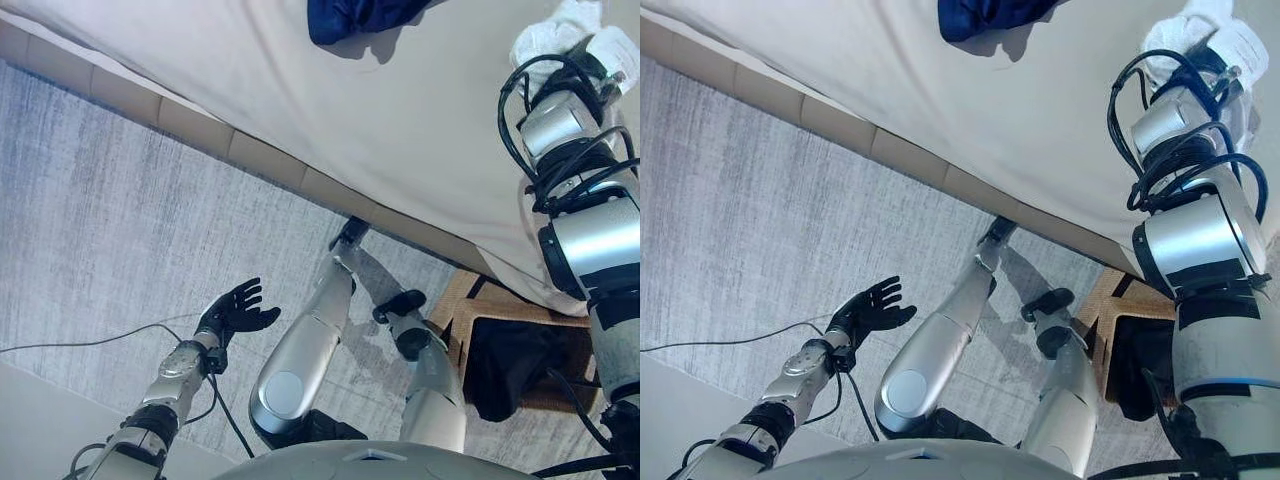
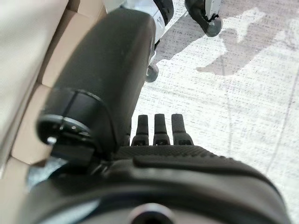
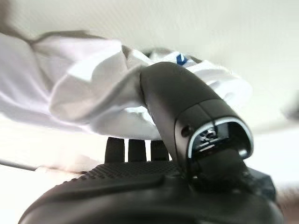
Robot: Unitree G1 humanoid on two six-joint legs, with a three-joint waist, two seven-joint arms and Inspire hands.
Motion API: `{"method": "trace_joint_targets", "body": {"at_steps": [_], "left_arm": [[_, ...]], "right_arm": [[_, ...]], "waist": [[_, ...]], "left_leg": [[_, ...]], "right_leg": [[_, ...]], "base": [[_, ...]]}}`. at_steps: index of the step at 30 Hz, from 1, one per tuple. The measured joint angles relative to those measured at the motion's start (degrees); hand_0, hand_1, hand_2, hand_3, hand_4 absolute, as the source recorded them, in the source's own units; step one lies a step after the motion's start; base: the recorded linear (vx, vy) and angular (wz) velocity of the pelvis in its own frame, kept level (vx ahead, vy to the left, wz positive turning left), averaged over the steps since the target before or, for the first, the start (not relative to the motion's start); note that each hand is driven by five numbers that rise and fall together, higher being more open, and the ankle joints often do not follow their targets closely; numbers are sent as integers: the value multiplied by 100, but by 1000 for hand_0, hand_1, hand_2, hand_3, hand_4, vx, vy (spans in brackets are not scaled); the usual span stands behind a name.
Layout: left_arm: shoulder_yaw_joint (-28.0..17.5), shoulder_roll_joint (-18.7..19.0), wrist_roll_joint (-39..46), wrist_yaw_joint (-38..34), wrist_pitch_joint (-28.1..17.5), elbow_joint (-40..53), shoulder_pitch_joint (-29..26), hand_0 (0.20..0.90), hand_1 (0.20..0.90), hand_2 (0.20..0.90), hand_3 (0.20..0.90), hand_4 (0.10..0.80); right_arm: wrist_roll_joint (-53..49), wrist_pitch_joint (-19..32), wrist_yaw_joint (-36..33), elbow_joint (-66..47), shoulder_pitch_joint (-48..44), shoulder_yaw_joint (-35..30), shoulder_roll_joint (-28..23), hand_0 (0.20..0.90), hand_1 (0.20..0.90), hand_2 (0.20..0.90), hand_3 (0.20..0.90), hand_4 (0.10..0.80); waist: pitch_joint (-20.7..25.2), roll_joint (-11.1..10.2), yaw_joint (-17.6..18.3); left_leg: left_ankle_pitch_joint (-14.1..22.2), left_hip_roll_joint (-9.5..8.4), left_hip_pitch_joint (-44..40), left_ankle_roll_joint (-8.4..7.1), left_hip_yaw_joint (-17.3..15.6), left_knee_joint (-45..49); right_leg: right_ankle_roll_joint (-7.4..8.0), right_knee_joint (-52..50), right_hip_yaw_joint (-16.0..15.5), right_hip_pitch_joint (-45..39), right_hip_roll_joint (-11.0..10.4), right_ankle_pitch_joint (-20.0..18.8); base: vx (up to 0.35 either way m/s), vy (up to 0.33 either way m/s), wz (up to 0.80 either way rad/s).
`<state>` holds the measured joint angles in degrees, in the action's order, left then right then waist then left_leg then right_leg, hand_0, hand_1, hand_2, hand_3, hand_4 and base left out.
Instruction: Pick up the clothes from the bed and place them into the basket
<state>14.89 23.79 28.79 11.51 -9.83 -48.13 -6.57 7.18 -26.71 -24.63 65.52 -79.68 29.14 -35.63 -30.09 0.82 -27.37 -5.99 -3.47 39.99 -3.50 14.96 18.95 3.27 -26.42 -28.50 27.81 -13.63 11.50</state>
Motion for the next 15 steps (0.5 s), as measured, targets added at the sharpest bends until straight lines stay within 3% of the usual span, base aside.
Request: {"method": "trace_joint_targets", "body": {"at_steps": [2, 4, 7, 8, 12, 15], "left_arm": [[-125, 43, -13, -4, 2, -98, 25, 900, 900, 900, 900, 800], [-371, 68, -95, -32, 63, -122, 110, 900, 900, 900, 900, 800], [-655, 120, -336, -73, 129, -167, 280, 900, 900, 900, 900, 800], [-800, 145, -443, -106, 147, -224, 385, 900, 900, 900, 900, 800], [-1045, 168, -983, -113, 444, -486, 583, 900, 900, 900, 900, 800], [-1076, 18, -1340, -131, 545, -570, 589, 900, 900, 900, 900, 800]], "right_arm": [[-42, 171, -65, -1028, 344, -10, -113, 300, 300, 300, 200, 100], [-51, 355, 0, -2445, 928, -277, -379, 300, 300, 300, 200, 100], [-170, 495, 168, -3900, 1547, -852, -557, 300, 300, 300, 200, 100], [-168, 560, 171, -4349, 1853, -1111, -577, 300, 300, 300, 200, 100], [-291, 567, 226, -5323, 2917, -2207, -593, 300, 300, 300, 200, 100], [-328, 582, 66, -5728, 3416, -2871, -647, 300, 300, 300, 200, 100]], "waist": [[-1, -5, 91], [-2, -42, 208], [62, -225, 383], [170, -391, 487], [504, -810, 876], [595, -864, 1201]], "left_leg": [[13, 68, -427, 20, -97, -172], [16, 148, -976, 30, -249, -372], [55, 259, -1582, 71, -463, -747], [47, 275, -1768, 69, -560, -925], [-19, 305, -2461, 84, -945, -1368], [-38, 292, -2876, 109, -1192, -1584]], "right_leg": [[10, 262, 121, -372, 105, -4], [40, 762, 301, -925, 274, -310], [77, 1433, 530, -1508, 462, -586], [99, 1678, 613, -1670, 494, -719], [153, 2476, 883, -2368, 597, -1111], [157, 2780, 1102, -2688, 588, -1279]], "base": [[65, -106, -24], [98, -115, -26], [57, -94, -34], [21, -24, -35], [49, -18, -39], [31, 1, -39]]}}
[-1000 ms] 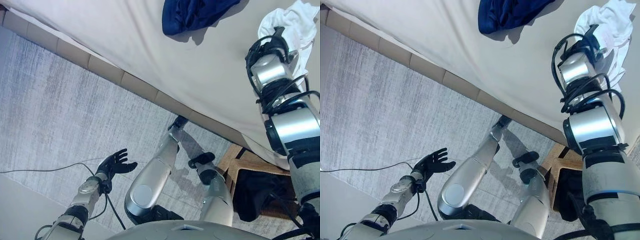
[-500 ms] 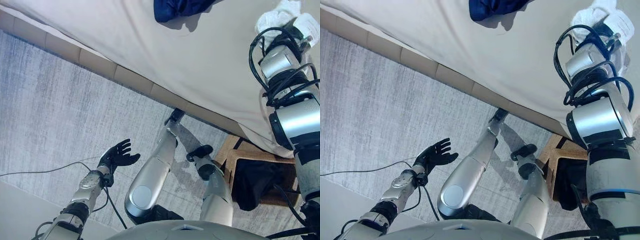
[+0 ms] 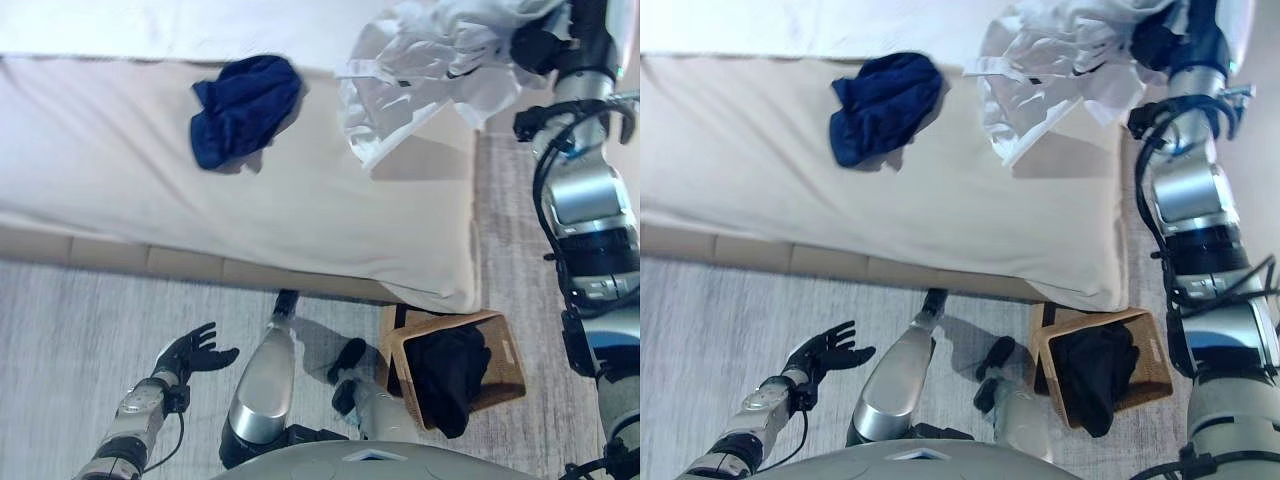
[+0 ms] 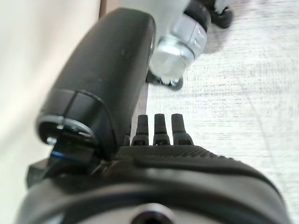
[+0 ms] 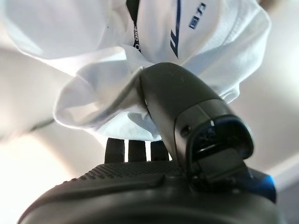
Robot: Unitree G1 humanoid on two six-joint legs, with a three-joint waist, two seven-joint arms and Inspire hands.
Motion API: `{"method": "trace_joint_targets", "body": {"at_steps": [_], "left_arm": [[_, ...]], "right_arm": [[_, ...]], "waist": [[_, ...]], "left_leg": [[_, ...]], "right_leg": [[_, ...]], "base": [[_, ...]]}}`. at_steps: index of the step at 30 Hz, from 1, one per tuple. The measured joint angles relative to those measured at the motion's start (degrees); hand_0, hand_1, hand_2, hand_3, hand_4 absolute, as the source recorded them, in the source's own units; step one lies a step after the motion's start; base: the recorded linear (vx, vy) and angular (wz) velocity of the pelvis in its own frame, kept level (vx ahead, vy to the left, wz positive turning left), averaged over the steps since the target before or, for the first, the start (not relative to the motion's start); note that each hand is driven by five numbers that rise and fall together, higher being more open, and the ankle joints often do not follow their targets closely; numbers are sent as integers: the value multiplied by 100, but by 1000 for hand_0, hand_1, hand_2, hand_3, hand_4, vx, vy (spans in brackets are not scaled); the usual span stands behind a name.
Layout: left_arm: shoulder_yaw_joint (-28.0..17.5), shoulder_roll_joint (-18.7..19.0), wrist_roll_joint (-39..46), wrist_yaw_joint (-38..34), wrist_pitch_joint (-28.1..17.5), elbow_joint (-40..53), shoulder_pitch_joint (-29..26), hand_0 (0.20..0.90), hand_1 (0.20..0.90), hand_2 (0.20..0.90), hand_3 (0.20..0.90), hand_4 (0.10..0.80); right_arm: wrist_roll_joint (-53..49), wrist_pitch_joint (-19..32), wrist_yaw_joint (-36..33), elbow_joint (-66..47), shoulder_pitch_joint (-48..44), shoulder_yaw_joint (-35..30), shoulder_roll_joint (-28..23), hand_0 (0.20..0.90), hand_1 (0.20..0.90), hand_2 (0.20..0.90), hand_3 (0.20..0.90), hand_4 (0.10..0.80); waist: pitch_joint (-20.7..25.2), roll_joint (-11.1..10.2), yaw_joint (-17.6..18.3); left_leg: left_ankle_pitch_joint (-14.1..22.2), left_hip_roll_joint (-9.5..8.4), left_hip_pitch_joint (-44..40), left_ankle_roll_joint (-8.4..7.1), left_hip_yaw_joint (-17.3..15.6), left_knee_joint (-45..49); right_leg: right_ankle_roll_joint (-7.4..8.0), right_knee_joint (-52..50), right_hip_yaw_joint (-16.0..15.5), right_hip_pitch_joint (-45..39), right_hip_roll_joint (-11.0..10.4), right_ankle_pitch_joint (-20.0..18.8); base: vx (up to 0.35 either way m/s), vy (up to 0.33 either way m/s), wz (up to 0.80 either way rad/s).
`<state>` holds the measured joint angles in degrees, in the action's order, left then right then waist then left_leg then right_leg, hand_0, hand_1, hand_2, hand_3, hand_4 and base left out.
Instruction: Pick up the clothes from the bed and place them into the basket
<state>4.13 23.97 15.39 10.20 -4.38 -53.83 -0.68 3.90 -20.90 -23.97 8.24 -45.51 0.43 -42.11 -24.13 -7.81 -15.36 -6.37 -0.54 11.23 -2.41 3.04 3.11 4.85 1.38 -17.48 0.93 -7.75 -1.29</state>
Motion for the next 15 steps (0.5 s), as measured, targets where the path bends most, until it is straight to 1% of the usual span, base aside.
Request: {"method": "trace_joint_targets", "body": {"at_steps": [1, 2, 3, 4, 5, 6, 7, 8, 10, 11, 14, 15], "left_arm": [[-8, -95, -114, -27, 34, -27, -2, 900, 900, 900, 900, 800], [-7, -134, -171, -41, 39, -66, -2, 900, 900, 900, 900, 800], [-2, -241, -234, -99, 69, -206, -4, 900, 900, 900, 900, 800], [4, -280, -332, -147, 103, -316, -12, 900, 900, 900, 900, 800], [4, -303, -355, -158, 140, -360, -12, 900, 900, 900, 900, 800], [10, -345, -433, -188, 209, -402, 6, 900, 900, 900, 900, 800], [14, -380, -440, -192, 222, -427, 43, 900, 900, 900, 900, 800], [21, -441, -478, -194, 253, -434, 85, 900, 900, 900, 900, 800], [70, -552, -577, -209, 317, -446, 78, 900, 900, 900, 900, 800], [112, -604, -605, -209, 339, -445, 63, 900, 900, 900, 900, 800], [177, -701, -673, -190, 426, -422, 5, 900, 900, 900, 900, 800], [183, -721, -710, -182, 425, -396, 1, 900, 900, 900, 900, 800]], "right_arm": [[1, 22, -82, -153, 225, -288, -22, 300, 300, 300, 200, 100], [3, 53, -108, -200, 331, -385, -31, 300, 300, 300, 200, 100], [4, 111, -193, -259, 569, -525, -86, 300, 300, 300, 200, 100], [3, 115, -216, -328, 746, -607, -157, 300, 300, 300, 200, 100], [3, 121, -216, -376, 856, -676, -180, 300, 300, 300, 200, 100], [4, 155, -236, -456, 1097, -796, -202, 300, 300, 300, 200, 100], [4, 201, -248, -510, 1309, -883, -220, 300, 300, 300, 200, 100], [3, 246, -278, -546, 1604, -972, -252, 300, 300, 300, 200, 100], [2, 287, -317, -550, 1960, -1085, -265, 300, 300, 300, 200, 100], [3, 349, -330, -550, 2144, -1123, -267, 300, 300, 300, 200, 100], [11, 571, -248, -540, 2871, -1130, -251, 300, 300, 300, 200, 100], [14, 584, -174, -529, 3067, -1123, -248, 300, 300, 300, 200, 100]], "waist": [[41, 3, 167], [96, 2, 228], [292, 26, 427], [392, 75, 576], [423, 112, 642], [491, 186, 762], [595, 263, 852], [795, 365, 1024], [983, 517, 1268], [1084, 596, 1391], [1306, 723, 1742], [1309, 729, 1835]], "left_leg": [[0, -10, -204, 0, -126, -121], [0, -3, -263, 0, -184, -185], [-3, 4, -363, 5, -309, -290], [-12, 12, -480, 18, -402, -365], [-13, 14, -580, 18, -453, -409], [-13, 33, -797, 19, -569, -527], [-12, 42, -927, 19, -600, -611], [-12, 62, -1063, 19, -738, -757], [-3, 126, -1263, 27, -897, -817], [22, 138, -1301, 53, -972, -818], [52, 250, -1455, 58, -1165, -822], [54, 283, -1517, 58, -1220, -825]], "right_leg": [[10, 121, 114, -135, -13, -41], [17, 164, 155, -153, -11, -59], [19, 227, 280, -164, -13, -95], [30, 306, 348, -234, -10, -145], [36, 342, 416, -298, -8, -155], [49, 386, 506, -419, -2, -166], [49, 386, 581, -477, 15, -165], [50, 388, 662, -469, 52, -165], [52, 389, 876, -529, 91, -163], [52, 389, 933, -536, 121, -163], [52, 389, 1166, -564, 230, -163], [53, 390, 1215, -602, 257, -162]], "base": [[29, 5, -44], [34, -13, -53], [42, -22, -51], [34, -31, -48], [22, -36, -46], [15, -58, -44], [15, -65, -53], [14, -85, -52], [14, -90, -57], [10, -94, -45], [-2, -107, -43], [-18, -137, -34]]}}
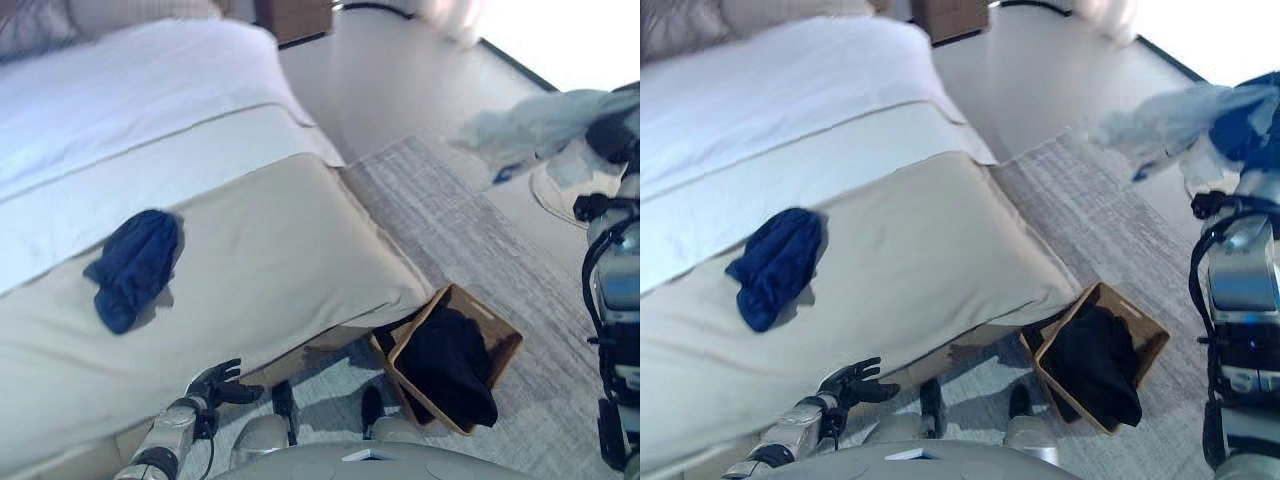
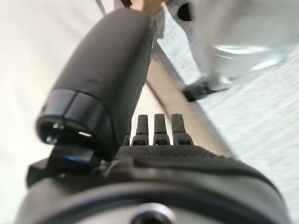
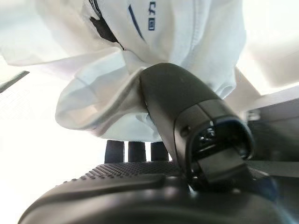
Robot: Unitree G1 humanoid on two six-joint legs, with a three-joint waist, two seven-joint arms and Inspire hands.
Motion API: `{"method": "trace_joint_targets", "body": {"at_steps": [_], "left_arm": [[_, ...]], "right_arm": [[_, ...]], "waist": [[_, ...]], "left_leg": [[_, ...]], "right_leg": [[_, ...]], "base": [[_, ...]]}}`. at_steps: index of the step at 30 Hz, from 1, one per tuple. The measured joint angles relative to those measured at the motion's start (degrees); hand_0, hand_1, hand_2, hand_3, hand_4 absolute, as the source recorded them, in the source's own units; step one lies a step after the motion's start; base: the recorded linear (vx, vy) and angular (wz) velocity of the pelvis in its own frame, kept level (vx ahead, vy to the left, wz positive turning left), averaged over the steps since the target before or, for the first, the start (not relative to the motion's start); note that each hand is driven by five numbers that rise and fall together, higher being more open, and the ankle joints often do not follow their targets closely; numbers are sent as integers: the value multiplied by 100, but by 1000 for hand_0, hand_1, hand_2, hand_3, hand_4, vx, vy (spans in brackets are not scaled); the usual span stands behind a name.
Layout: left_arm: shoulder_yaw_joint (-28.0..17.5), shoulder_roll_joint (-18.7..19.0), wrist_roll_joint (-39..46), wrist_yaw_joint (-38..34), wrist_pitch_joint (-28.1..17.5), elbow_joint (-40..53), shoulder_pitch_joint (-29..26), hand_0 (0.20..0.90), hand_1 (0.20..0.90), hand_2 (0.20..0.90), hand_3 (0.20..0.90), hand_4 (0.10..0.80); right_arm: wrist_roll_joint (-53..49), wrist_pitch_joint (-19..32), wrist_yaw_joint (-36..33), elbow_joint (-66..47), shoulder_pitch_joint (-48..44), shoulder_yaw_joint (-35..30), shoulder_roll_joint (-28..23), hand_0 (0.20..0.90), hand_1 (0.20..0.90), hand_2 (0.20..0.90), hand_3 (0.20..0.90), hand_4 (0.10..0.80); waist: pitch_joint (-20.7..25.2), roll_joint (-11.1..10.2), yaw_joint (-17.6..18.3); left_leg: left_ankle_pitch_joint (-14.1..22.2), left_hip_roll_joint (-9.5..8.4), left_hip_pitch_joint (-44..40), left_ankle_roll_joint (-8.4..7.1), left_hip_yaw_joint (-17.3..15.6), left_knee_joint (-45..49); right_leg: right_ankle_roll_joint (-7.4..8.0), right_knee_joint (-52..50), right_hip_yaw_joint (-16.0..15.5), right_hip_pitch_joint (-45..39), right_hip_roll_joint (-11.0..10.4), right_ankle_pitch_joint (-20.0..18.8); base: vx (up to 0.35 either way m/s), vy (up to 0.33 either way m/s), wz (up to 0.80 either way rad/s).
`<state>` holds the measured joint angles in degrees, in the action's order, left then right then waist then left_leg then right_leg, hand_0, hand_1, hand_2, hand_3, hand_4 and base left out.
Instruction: Pick up the clothes from the bed and place them into the basket
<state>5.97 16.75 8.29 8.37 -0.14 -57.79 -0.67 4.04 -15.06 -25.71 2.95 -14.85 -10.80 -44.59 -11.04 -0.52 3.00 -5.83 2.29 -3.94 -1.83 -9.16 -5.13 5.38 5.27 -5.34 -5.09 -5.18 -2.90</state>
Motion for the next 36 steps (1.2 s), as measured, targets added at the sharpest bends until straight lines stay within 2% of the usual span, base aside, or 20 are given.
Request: {"method": "trace_joint_targets", "body": {"at_steps": [2, 6, 7, 11, 14, 16, 19, 20, 21, 22, 24, 27, 32, 36], "left_arm": [[106, -41, -110, 21, 4, 10, 1, 900, 900, 900, 900, 800], [383, -80, -233, 147, 26, 7, 68, 900, 900, 900, 900, 800], [448, -79, -273, 176, 30, 5, 88, 900, 900, 900, 900, 800], [830, -91, -276, 217, 84, 3, 198, 900, 900, 900, 900, 800], [1113, -79, -236, 211, 122, 13, 82, 900, 900, 900, 900, 800], [1303, -40, -109, 200, 114, 7, -146, 900, 900, 900, 900, 800], [1486, -53, 191, 92, 109, 61, -684, 900, 900, 900, 900, 800], [1582, -55, 354, 19, 76, 103, -809, 900, 900, 900, 900, 800], [1622, -54, 440, -8, 53, 115, -968, 900, 900, 900, 900, 800], [1657, -35, 551, -29, 3, 145, -1114, 900, 900, 900, 900, 800], [1673, -20, 760, -51, -40, 333, -1416, 900, 900, 900, 900, 800], [1670, 54, 855, -19, -126, 589, -1586, 900, 900, 900, 900, 800], [1639, 119, 980, 57, -129, 668, -1585, 900, 900, 900, 900, 800], [1403, 405, 980, 93, -109, 764, -1567, 900, 900, 900, 900, 800]], "right_arm": [[63, 38, 220, 139, 464, 12, 21, 300, 300, 300, 200, 100], [239, 97, 625, 881, 972, 253, 136, 300, 300, 300, 200, 100], [302, 96, 644, 1095, 993, 379, 163, 300, 300, 300, 200, 100], [469, 98, 620, 1646, 980, 785, 194, 300, 300, 300, 200, 100], [530, 72, 562, 2376, 524, 1322, 197, 300, 300, 300, 200, 100], [529, 76, 481, 2912, 49, 1588, 188, 300, 300, 300, 200, 100], [518, 28, 342, 3523, -928, 1778, 127, 300, 300, 300, 200, 100], [507, -18, 276, 3823, -1353, 1995, 63, 538, 538, 538, 477, 377], [498, -52, 244, 4050, -1626, 2089, 27, 538, 538, 538, 477, 377], [489, -144, 225, 4334, -1929, 2235, 24, 900, 900, 900, 900, 800], [381, -450, 292, 4915, -2421, 2514, 33, 900, 900, 900, 900, 800], [152, -647, 445, 5468, -2546, 2546, 229, 900, 900, 900, 900, 800], [167, -912, 750, 5604, -2475, 2542, 393, 900, 900, 900, 900, 800], [17, -1068, 1318, 4983, -2377, 2422, 252, 900, 900, 900, 900, 800]], "waist": [[77, 43, 175], [119, 89, 275], [139, 119, 291], [277, 335, 296], [322, 563, 221], [211, 683, 170], [-308, 1029, 92], [-470, 1145, 75], [-601, 1223, 31], [-765, 1281, -12], [-1201, 1433, -103], [-1595, 1451, -227], [-1623, 1419, -265], [-1787, 1182, -262]], "left_leg": [[72, 114, -62, -74, -70, -26], [118, 258, -139, -100, -209, -26], [150, 271, -123, -149, -210, -27], [91, 274, 113, -133, -192, -25], [-79, 271, 520, -69, -187, 2], [-121, 248, 759, -104, -175, 2], [-272, 167, 1187, -75, -130, 3], [-277, 149, 1364, -88, -128, 4], [-290, 125, 1478, -108, -126, 5], [-336, 77, 1587, -149, -102, 6], [-462, 57, 1736, -103, -41, 6], [-560, 31, 1778, -40, 50, 8], [-572, 11, 1727, -32, 236, 9], [-569, 41, 1458, -36, 437, 8]], "right_leg": [[7, 2, 40, -17, 100, 15], [-19, 27, 170, 11, 190, 77], [-41, 28, 170, 53, 200, 90], [-84, 29, 157, 304, 200, 27], [-78, 27, 125, 717, 174, -114], [-85, 26, 112, 962, 147, -153], [-61, -3, 17, 1378, 78, -323], [-64, -49, 18, 1575, 51, -327], [-57, -65, 11, 1687, 29, -350], [-45, -85, 11, 1808, -1, -456], [-49, -113, -15, 1942, -11, -520], [-96, -134, -100, 1948, -14, -556], [-100, -106, -319, 1770, -51, -559], [-81, -4, -488, 1345, -20, -513]], "base": [[-17, -136, -24], [-34, -115, -23], [-83, -113, -12], [-163, -90, -8], [-312, -54, -1], [-258, 6, 2], [-333, -12, 6], [-229, -35, -1], [-182, -44, -6], [-153, -58, 0], [-110, -69, 6], [4, -21, 13], [60, -3, 20], [95, -73, 25]]}}
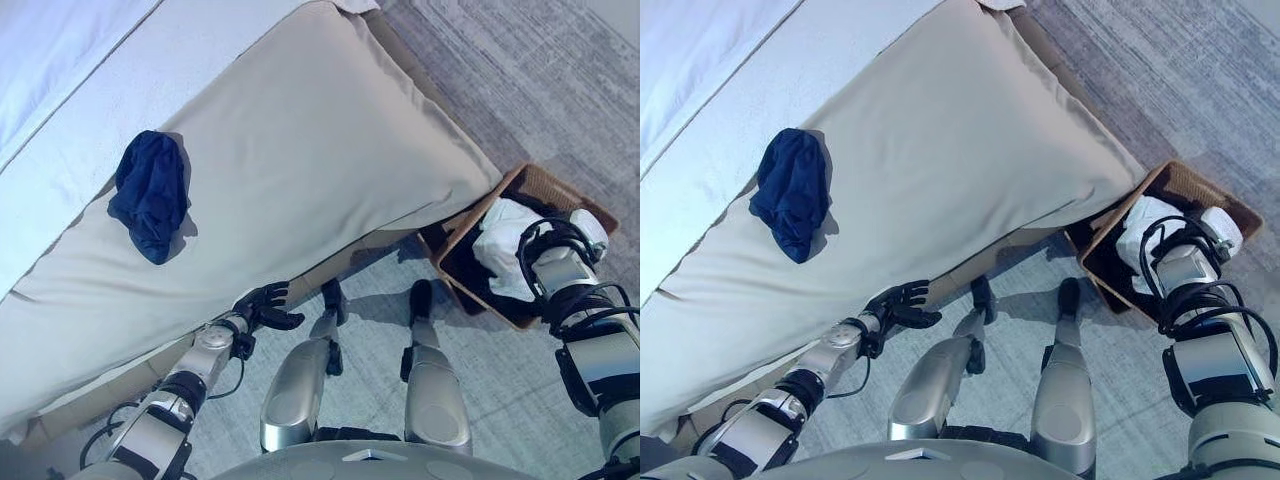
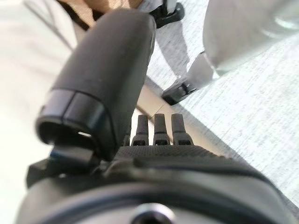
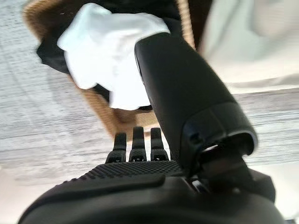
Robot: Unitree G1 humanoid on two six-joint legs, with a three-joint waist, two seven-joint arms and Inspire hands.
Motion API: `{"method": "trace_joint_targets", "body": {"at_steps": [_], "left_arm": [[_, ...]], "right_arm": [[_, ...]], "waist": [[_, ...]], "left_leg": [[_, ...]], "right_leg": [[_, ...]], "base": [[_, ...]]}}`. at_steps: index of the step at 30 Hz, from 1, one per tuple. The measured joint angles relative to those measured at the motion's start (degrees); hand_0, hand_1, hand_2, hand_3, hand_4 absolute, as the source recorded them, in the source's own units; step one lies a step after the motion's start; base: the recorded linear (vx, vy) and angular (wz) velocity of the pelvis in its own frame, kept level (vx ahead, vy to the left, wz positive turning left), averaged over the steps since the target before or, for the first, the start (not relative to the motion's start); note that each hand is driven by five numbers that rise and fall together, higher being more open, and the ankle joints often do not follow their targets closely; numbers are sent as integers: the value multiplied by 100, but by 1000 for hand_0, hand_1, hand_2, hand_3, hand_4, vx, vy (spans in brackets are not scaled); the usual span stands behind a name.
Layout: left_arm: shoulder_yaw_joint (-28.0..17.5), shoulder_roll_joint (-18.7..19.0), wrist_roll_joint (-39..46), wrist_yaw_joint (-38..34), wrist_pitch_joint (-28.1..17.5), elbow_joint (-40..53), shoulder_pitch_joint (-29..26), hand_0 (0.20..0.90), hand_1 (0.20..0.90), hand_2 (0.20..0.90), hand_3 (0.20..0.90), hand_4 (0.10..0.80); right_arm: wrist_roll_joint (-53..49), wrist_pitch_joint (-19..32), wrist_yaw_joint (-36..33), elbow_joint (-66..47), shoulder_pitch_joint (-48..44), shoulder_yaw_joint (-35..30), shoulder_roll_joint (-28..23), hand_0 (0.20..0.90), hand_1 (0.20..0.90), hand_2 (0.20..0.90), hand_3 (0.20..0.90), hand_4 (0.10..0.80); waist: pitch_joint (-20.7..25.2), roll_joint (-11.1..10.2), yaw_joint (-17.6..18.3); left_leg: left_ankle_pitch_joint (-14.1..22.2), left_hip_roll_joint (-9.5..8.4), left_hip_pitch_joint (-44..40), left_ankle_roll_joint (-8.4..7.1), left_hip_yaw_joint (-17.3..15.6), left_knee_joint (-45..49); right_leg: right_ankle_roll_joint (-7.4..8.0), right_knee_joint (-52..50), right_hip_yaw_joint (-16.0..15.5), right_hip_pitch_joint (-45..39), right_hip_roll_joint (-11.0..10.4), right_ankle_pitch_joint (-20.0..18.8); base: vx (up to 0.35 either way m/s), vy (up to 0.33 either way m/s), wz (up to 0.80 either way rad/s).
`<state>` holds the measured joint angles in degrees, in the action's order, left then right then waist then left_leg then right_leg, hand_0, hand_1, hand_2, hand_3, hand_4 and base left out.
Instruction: Pick up the clothes from the bed and place them into the basket
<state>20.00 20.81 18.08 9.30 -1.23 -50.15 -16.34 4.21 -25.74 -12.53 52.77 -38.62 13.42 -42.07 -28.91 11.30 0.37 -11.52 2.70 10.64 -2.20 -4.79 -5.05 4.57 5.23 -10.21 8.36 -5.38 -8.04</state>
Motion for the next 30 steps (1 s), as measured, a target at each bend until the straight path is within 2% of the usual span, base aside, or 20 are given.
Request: {"method": "trace_joint_targets", "body": {"at_steps": [3, 6, 10, 14, 18, 21, 23, 25, 26, 28, 30], "left_arm": [[-271, 115, -3, -4, 108, 18, -1, 900, 900, 900, 900, 800], [-682, 156, -4, -45, 237, -12, 314, 900, 900, 900, 900, 800], [-995, 199, -8, -97, 276, -78, 884, 900, 900, 900, 900, 800], [-1310, -55, -33, -89, 245, -414, 1129, 900, 900, 900, 900, 800], [-1290, -358, -195, 3, 219, -744, 1171, 900, 900, 900, 900, 800], [-1215, -345, -225, 7, 154, -754, 1130, 900, 900, 900, 900, 800], [-1125, -282, -231, 7, 78, -725, 1041, 900, 900, 900, 900, 800], [-996, -130, -224, 32, 5, -725, 947, 900, 900, 900, 900, 800], [-935, -30, -210, 33, -10, -709, 906, 900, 900, 900, 900, 800], [-917, 183, -138, -1, -7, -750, 844, 900, 900, 900, 900, 800], [-933, 365, 13, -6, -2, -751, 799, 900, 900, 900, 900, 800]], "right_arm": [[-46, -89, 415, -682, 186, -256, -358, 900, 900, 900, 900, 800], [-76, -122, 678, -1849, 519, -877, -676, 900, 900, 900, 900, 800], [174, 0, 683, -3370, 987, -1393, -741, 900, 900, 900, 900, 800], [555, 432, 948, -4614, 1079, -1425, -764, 900, 900, 900, 900, 800], [1050, 1144, 1585, -4701, 809, -618, -827, 900, 900, 900, 900, 800], [1561, 1506, 1652, -4254, 433, 317, -682, 900, 900, 900, 900, 800], [2067, 1561, 1443, -3543, -48, 819, -320, 900, 900, 900, 900, 800], [2703, 1541, 992, -2756, -606, 1342, -16, 900, 900, 900, 900, 800], [2922, 1455, 743, -2397, -936, 1560, 119, 900, 900, 900, 900, 800], [3135, 1239, 287, -1827, -1657, 1853, 367, 900, 900, 900, 900, 800], [3132, 1043, 79, -1317, -2280, 2053, 517, 900, 900, 900, 900, 800]], "waist": [[-51, -128, -7], [-46, -344, -14], [67, -822, -8], [356, -1093, -76], [754, -1211, -510], [857, -1313, -1024], [859, -1354, -1379], [842, -1386, -1722], [825, -1409, -1913], [660, -1431, -2238], [456, -1421, -2407]], "left_leg": [[34, 28, -56, -39, 117, -1], [153, 8, -195, -70, 127, -3], [236, -25, -456, -57, 124, -3], [275, -63, -549, -54, 246, -2], [367, -167, -598, -21, 547, 130], [496, -276, -432, -21, 986, 561], [538, -315, -275, -24, 1227, 772], [608, -355, -51, -93, 1463, 916], [604, -363, 130, -73, 1544, 1002], [596, -382, 470, -81, 1713, 1171], [576, -397, 672, -118, 1873, 1248]], "right_leg": [[-8, 1, -162, -161, 29, 94], [13, 0, -181, -311, 26, 121], [47, 1, -194, -587, 4, 185], [39, 1, -352, -777, -25, 233], [64, 0, -647, -1068, -94, 403], [32, -127, -1088, -1269, -134, 635], [36, -323, -1316, -1249, -142, 763], [28, -483, -1550, -1137, -163, 936], [26, -589, -1621, -987, -168, 966], [24, -788, -1810, -732, -195, 1013], [31, -856, -1956, -601, -206, 1027]], "base": [[119, -14, 32], [171, 94, 4], [202, 200, 2], [194, 219, 17], [176, 135, 44], [118, 81, 75], [22, 26, 68], [-2, 37, 59], [-82, 89, 49], [-96, 98, 42], [-23, 72, 41]]}}
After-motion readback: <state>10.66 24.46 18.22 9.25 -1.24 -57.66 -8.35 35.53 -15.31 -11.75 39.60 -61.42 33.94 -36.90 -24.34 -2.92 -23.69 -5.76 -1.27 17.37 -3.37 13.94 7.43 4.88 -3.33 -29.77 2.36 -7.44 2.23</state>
